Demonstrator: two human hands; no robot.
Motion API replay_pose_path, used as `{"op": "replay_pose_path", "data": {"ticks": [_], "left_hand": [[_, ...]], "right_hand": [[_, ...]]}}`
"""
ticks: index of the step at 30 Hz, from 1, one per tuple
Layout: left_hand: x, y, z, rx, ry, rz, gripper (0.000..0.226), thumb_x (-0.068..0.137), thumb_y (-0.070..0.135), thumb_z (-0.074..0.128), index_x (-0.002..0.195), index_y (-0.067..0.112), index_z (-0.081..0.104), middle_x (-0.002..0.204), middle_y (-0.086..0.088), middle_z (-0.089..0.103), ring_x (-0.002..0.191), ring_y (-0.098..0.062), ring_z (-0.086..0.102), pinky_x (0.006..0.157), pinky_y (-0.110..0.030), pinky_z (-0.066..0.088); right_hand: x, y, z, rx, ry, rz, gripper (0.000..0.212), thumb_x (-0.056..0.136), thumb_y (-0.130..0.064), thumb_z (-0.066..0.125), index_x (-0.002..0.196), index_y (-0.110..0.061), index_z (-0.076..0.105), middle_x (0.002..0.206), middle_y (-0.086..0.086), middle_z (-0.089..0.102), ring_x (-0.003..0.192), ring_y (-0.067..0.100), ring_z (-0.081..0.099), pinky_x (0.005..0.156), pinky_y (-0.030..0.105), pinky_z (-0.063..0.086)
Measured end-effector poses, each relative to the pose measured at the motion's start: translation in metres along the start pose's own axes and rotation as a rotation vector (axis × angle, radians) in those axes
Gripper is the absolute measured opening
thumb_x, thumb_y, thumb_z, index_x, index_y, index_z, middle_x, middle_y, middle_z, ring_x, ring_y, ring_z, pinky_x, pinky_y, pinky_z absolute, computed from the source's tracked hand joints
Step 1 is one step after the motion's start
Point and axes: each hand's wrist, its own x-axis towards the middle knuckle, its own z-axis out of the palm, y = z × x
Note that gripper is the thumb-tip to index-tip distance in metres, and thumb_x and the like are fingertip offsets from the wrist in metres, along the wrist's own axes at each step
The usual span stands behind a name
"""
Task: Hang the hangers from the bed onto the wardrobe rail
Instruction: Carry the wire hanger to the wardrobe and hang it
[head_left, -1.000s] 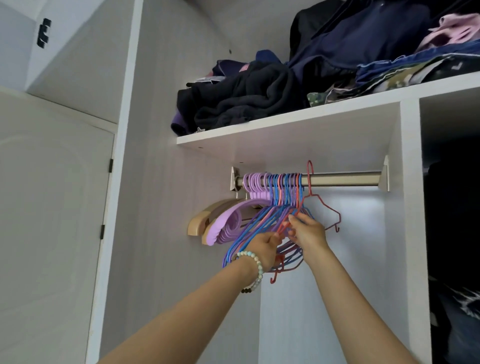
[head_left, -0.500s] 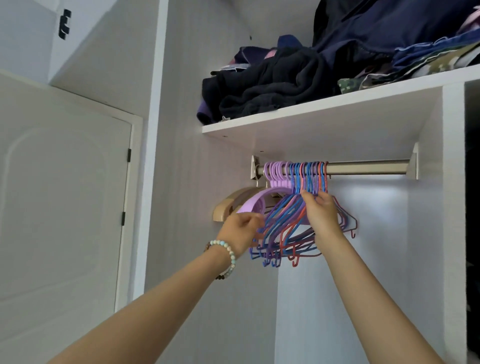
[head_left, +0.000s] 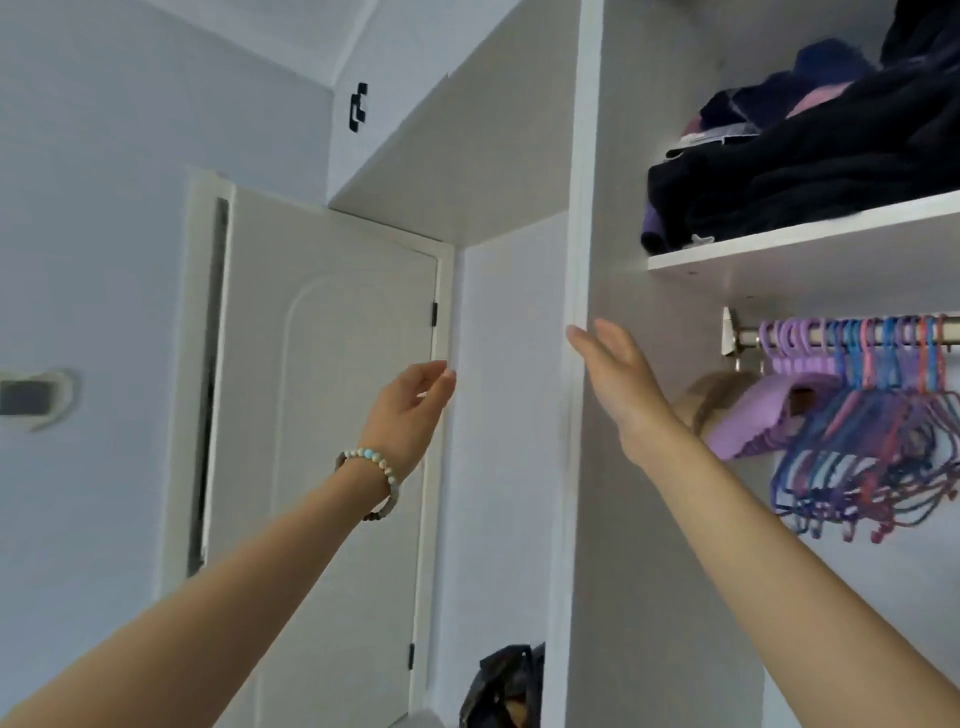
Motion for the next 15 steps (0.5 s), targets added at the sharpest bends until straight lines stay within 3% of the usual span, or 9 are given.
{"op": "replay_pose_path", "data": {"ticks": [6,10,15], "left_hand": [[-0.029,-0.059,-0.177,0.262,0.127,-0.076,0.054,0.091,0.044,0.046,0.14,0.023,0.034,0.143,0.008,0.04,0.128,-0.01,0.042,0.097,-0.024,0.033],[-0.076,-0.109,-0.295,0.495,0.21,-0.18,0.063,0.09,0.049,0.043,0.145,0.023,0.026,0.149,0.007,0.033,0.136,-0.012,0.033,0.109,-0.031,0.028],[-0.173,-0.177,-0.431,0.657,0.293,-0.439,0.066,0.089,0.052,0.043,0.146,0.023,0.025,0.15,0.005,0.032,0.136,-0.015,0.033,0.111,-0.036,0.029]], "right_hand": [[-0.045,-0.007,0.175,-0.092,-0.297,-0.09,0.064,0.091,-0.048,0.05,0.147,-0.031,0.024,0.155,-0.012,0.019,0.142,0.003,0.018,0.107,0.021,0.019],[-0.096,0.009,0.3,-0.164,-0.527,-0.163,0.069,0.091,-0.05,0.049,0.149,-0.03,0.017,0.157,-0.017,0.008,0.144,0.001,0.007,0.11,0.019,0.009],[-0.187,0.041,0.451,-0.207,-0.841,-0.14,0.074,0.09,-0.052,0.05,0.15,-0.03,0.014,0.158,-0.015,0.001,0.145,0.003,0.003,0.116,0.029,0.012]]}}
